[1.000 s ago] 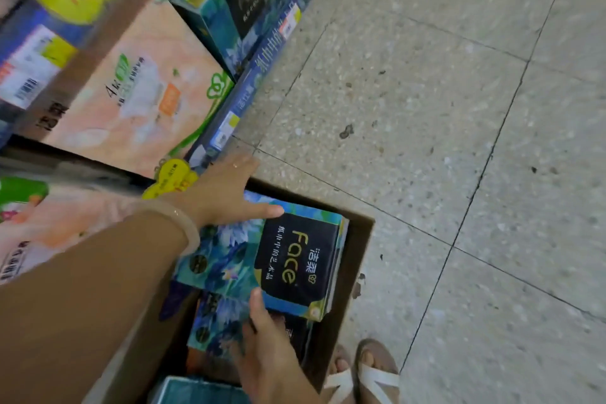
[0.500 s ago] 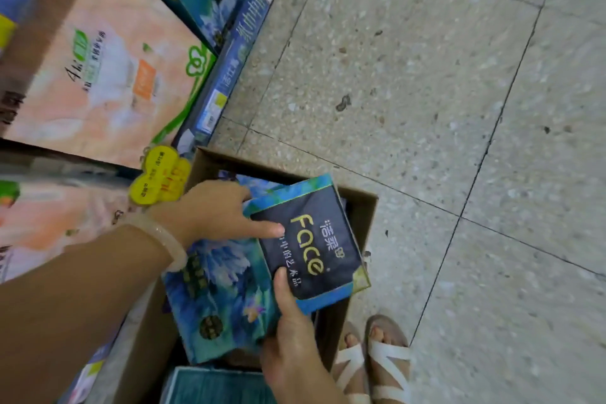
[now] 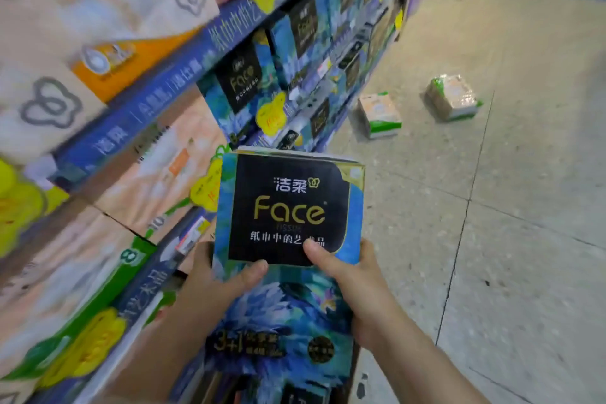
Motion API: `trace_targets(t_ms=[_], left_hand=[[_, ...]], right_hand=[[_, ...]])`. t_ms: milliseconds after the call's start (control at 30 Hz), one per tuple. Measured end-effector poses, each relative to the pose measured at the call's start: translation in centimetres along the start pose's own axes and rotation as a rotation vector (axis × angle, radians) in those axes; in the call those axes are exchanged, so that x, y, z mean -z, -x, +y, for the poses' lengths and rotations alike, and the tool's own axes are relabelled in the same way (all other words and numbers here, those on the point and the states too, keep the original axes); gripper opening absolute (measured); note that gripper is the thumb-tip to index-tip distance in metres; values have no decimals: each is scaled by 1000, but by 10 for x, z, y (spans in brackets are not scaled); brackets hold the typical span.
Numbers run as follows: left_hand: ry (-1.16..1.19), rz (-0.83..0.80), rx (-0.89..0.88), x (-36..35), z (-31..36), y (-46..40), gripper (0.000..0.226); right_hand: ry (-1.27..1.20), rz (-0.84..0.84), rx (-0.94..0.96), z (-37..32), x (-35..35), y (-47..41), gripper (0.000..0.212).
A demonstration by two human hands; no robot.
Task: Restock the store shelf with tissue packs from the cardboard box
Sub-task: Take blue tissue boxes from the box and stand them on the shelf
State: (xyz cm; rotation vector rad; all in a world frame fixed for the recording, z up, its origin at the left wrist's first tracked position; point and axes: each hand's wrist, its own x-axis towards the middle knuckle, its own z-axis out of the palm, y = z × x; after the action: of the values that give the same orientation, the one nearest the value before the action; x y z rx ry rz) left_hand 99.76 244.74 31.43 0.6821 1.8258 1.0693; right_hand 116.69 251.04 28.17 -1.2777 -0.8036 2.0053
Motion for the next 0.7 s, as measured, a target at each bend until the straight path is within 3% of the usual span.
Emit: trace_targets(t_ms=[33,100,133,167,233,300,400,500,700], left_hand=[[62,-26,-16,2,3,1,90],[119,-47,-61,2,29,13,127],[159,-46,-69,7,48,26,131],[222,-48,-114,13,66,40,122],[230,-9,-197,20,108,69,80],[229,-1,-277,26,139,85,67],[278,36,-373,30,188,108,61],[264,86,-460,24,231,117,72],[321,139,-550,-22,288,103,94]], right_hand=[[-9,-25,29,-8,3,2,98],[-23,-86,79,-38,-5,14,95],[-16,-111,98,-59,-12,26,94],[-8,-122,115,-79,-20,39,94],[41,-173,177,-121,-39,68,90],[46,-207,219,-154,-52,84,85],[75,-245,251,-198,-68,103,92],[94,-306,267,-241,-75,109,105],[152,-391,333,-325,-54,95,90]])
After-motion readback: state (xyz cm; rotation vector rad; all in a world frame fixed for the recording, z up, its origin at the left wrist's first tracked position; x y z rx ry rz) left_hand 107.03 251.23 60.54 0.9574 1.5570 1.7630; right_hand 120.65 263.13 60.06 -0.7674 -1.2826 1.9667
